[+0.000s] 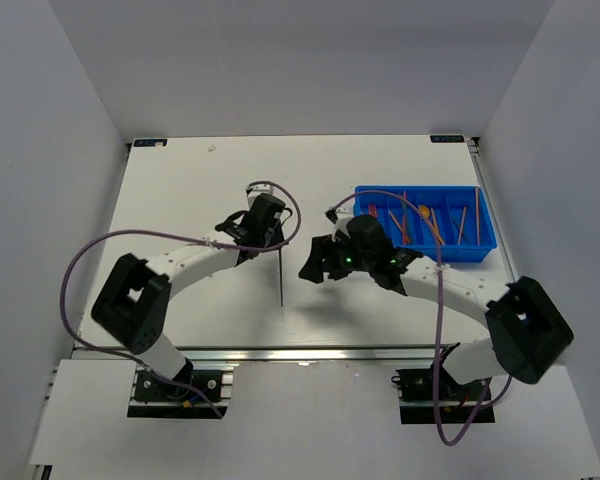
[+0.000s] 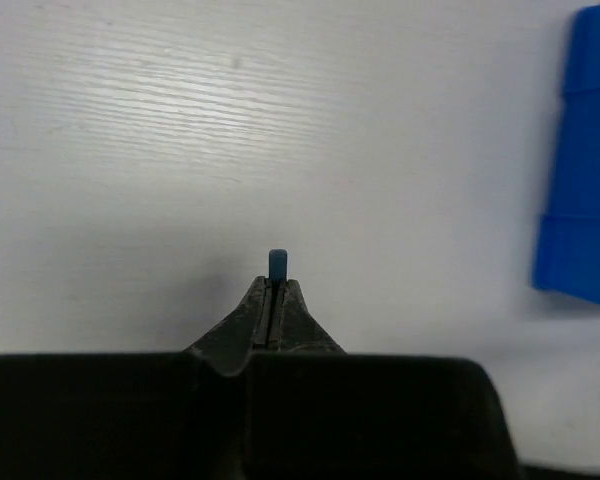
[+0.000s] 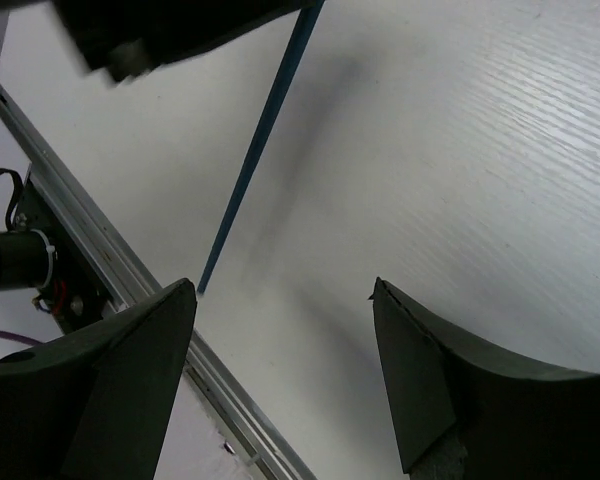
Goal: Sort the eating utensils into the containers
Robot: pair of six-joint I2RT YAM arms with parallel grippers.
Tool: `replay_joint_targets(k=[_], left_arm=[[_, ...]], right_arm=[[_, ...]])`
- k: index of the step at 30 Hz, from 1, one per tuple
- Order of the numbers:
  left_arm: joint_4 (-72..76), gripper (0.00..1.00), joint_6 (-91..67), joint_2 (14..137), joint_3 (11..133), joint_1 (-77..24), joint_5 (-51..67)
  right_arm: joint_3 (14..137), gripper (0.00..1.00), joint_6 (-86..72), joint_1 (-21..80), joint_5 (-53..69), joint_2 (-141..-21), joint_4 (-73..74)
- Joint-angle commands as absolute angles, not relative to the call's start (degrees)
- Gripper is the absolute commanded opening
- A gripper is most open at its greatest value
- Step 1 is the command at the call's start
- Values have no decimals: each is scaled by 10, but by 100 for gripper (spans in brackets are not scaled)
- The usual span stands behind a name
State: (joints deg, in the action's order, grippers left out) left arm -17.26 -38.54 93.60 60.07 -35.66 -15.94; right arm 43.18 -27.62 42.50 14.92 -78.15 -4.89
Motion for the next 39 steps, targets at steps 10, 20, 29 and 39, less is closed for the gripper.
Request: replay_joint_targets(k=[10,20,29,39], left_arm=[[-69,0,-477,770,510,-403,-140],[-52,12,-483,724,499,-407,-113],[-317,98,-321,606,580,-406,-295],[-341,98,-260,502,460,-407,-271]], right_arm=[[526,73,-352,473,105,-871,-137],[567,0,-338,477,74,-913,-135],[599,0,-113,281,-120,-838,101],[611,0,120,46,-238,-856,-61]])
